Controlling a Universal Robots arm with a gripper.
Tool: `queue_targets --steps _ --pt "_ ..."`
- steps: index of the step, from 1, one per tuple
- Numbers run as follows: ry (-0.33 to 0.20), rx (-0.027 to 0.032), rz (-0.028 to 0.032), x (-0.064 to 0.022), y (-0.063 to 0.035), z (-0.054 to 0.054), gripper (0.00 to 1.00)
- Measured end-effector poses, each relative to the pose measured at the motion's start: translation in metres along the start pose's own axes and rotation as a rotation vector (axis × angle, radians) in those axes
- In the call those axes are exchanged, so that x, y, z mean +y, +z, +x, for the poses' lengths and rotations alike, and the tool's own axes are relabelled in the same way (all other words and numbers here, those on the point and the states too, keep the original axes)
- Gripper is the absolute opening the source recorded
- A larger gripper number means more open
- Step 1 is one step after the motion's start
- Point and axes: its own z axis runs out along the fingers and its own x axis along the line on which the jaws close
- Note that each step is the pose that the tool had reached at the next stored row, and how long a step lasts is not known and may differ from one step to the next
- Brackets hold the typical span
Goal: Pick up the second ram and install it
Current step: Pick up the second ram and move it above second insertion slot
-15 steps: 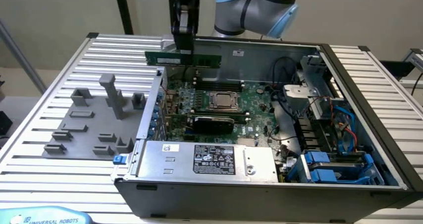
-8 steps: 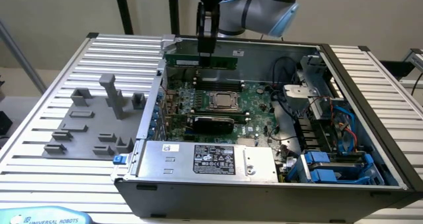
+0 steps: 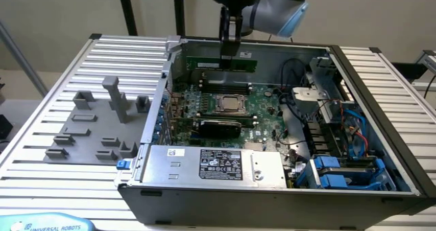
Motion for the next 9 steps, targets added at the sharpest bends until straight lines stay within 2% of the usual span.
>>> queue_targets --steps 9 --pt "0.000 -0.0001 0.0000 -0.0140 0.0157 -0.029 0.14"
